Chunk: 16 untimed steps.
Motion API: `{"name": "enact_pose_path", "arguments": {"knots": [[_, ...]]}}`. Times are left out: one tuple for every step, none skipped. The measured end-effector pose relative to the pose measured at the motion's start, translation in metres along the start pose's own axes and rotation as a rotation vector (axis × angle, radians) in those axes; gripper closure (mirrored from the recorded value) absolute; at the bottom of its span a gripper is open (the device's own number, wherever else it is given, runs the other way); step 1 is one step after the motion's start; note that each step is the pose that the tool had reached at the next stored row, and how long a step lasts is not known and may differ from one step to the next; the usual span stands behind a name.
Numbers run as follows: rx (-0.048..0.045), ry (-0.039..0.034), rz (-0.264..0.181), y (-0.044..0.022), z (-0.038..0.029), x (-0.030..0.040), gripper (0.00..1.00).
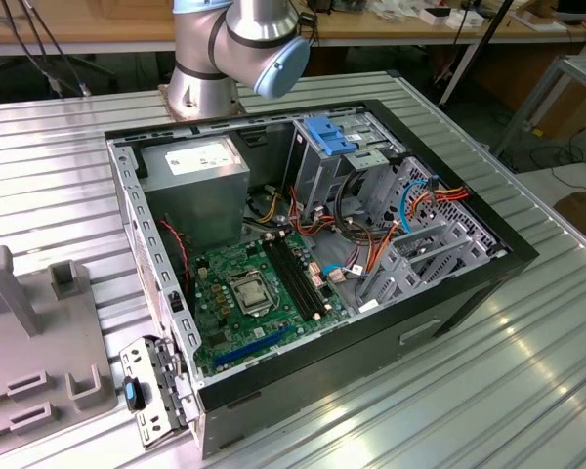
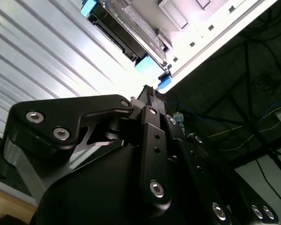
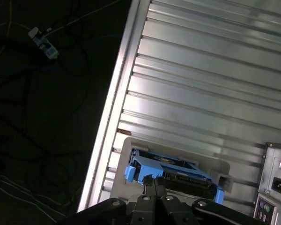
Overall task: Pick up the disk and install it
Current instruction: 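Pick up the disk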
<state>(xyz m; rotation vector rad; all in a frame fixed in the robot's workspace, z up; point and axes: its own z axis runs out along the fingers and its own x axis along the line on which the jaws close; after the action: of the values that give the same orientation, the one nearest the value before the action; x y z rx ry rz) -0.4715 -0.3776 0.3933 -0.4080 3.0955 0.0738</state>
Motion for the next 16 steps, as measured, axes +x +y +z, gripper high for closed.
{"name": "enact_pose_path", "arguments": {"knots": [[-0.0004, 0.0006, -0.013, 0.0, 0.0, 0.0, 0.89], [-0.0007, 0.0012, -0.028, 0.0, 0.0, 0.0, 0.89], [-0.0011, 0.0019, -0.043, 0.0, 0.0, 0.0, 0.89], [-0.0014, 0.0026, -0.057, 0.0, 0.0, 0.0, 0.89], [-0.0018, 0.0031, -0.071, 0.0, 0.0, 0.0, 0.89], [-0.0022, 0.0038, -0.087, 0.0, 0.0, -0.0002, 0.89], [-0.0025, 0.0046, -0.103, -0.0002, 0.0, -0.0008, 0.89], [-0.0027, 0.0048, -0.109, -0.0004, 0.0, -0.0012, 0.89], [-0.0029, 0.0052, -0.116, -0.0005, 0.0, -0.0018, 0.89], [-0.0031, 0.0056, -0.124, -0.0008, 0.0, -0.0028, 0.89], [-0.0033, 0.006, -0.13, -0.001, 0.0, -0.0036, 0.89], [-0.0034, 0.0063, -0.136, -0.0011, 0.0001, -0.0041, 0.89], [-0.0036, 0.0065, -0.145, -0.0011, 0.0001, -0.0042, 0.89], [-0.004, 0.0071, -0.157, -0.0011, 0.0001, -0.0042, 0.89], [-0.0043, 0.0077, -0.171, -0.0012, 0.0001, -0.0042, 0.89], [-0.0046, 0.0085, -0.185, -0.0012, 0.0001, -0.0043, 0.89]]}}
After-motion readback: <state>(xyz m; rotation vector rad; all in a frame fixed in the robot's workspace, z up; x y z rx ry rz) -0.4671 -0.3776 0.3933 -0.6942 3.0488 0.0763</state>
